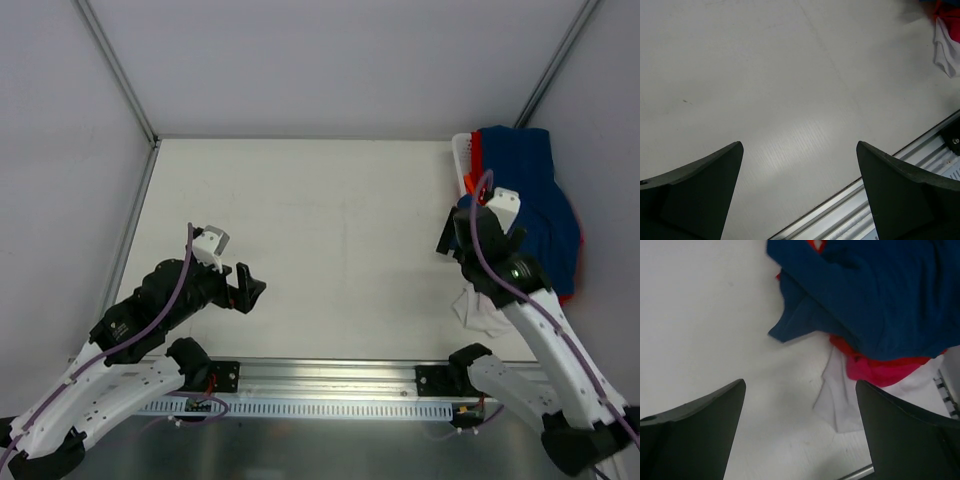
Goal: Fold and stack the t-shirts
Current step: Grab crumpled tshirt from bin with the right arm
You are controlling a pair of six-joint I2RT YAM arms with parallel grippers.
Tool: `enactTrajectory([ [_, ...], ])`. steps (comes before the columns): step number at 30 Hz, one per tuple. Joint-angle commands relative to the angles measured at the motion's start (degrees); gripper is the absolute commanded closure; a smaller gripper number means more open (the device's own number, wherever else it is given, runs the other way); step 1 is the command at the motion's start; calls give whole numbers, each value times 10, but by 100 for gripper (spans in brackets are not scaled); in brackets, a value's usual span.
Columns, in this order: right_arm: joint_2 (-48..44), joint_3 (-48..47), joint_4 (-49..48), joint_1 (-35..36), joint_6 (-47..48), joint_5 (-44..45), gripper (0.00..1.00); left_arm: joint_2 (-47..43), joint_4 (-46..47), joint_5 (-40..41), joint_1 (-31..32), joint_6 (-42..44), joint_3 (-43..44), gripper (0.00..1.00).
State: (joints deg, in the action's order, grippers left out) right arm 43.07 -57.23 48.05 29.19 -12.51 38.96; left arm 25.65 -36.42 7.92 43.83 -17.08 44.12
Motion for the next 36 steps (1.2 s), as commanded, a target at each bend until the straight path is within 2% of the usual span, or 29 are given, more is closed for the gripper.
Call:
enactTrajectory([
  [1, 170, -31, -56, -109, 3, 21, 3, -7, 6, -10, 1, 4, 11, 1],
  [2, 195, -34, -63, -109, 7, -17, 3, -8, 6, -9, 2, 4, 11, 1],
  [5, 221, 6, -131, -224, 13, -172, 3, -10, 6, -8, 3, 4, 11, 1],
  [6, 217, 24, -174, -251, 13, -207, 3, -9, 7, -8, 3, 5, 11, 1],
  [8, 201, 63, -199, -314, 4, -242, 3, -9, 6, -6, 2, 5, 11, 1],
  [13, 202, 74, -206, -324, 44, -136, 3, -5, 7, -1, 2, 5, 11, 1],
  [26, 255, 70, -215, -391, 45, -95, 4, 10, 6, 4, 2, 5, 11, 1],
  [27, 257, 69, -216, -395, 43, -94, 9, 11, 6, 5, 1, 5, 11, 1],
  [28, 261, 68, -217, -400, 42, -95, 21, 11, 7, 5, 2, 5, 11, 1],
  [29, 266, 66, -217, -402, 42, -98, 28, 12, 6, 5, 2, 5, 11, 1],
  [30, 268, 66, -217, -404, 41, -100, 40, 12, 6, 6, 2, 5, 11, 1],
  [31, 269, 67, -219, -404, 39, -102, 67, 12, 6, 5, 2, 5, 10, 1],
  [34, 270, 64, -214, -404, 37, -99, 99, 17, 6, 0, 0, 6, 10, 1],
  [36, 264, 62, -207, -404, 32, -100, 100, 24, 7, -8, -3, 6, 11, 1],
])
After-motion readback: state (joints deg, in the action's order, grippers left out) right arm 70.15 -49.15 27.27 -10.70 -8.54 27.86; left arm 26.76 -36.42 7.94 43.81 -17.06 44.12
